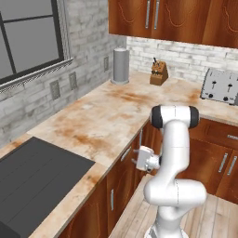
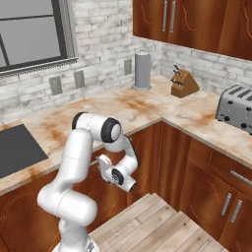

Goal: Take a straw from the drawer in front and place it inside the glass cup on the dining counter.

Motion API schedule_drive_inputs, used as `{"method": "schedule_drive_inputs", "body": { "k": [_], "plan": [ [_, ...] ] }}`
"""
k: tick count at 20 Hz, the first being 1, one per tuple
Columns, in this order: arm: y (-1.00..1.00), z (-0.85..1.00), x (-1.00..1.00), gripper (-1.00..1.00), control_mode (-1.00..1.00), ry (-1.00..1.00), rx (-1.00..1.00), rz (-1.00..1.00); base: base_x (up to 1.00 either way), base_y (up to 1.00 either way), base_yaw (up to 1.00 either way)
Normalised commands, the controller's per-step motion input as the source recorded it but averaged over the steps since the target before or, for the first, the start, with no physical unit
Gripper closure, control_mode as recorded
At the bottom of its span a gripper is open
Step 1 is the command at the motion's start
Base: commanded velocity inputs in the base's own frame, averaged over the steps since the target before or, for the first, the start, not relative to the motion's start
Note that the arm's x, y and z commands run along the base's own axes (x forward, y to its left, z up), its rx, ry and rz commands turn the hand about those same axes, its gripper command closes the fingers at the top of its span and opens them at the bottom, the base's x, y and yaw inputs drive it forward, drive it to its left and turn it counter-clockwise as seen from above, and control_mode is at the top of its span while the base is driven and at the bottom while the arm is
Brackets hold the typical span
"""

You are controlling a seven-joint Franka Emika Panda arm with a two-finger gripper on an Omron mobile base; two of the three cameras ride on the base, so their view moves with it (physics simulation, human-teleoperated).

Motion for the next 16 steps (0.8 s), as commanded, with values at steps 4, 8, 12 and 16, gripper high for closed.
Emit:
{"method": "schedule_drive_inputs", "body": {
  "k": [4,8,12,16],
  "plan": [
    [0.12,-0.08,0.15,-1.0,-1.0,0.0,-0.05,0.0,0.0,0.0,0.0],
    [0.16,-0.14,0.18,-1.0,-1.0,0.0,-0.04,0.0,0.0,0.0,0.0],
    [0.16,-0.12,0.23,-1.0,-1.0,0.0,-0.03,0.0,0.0,0.0,0.0],
    [0.13,-0.13,0.28,-1.0,-1.0,0.0,-0.01,0.0,0.0,0.0,0.0]
  ]
}}
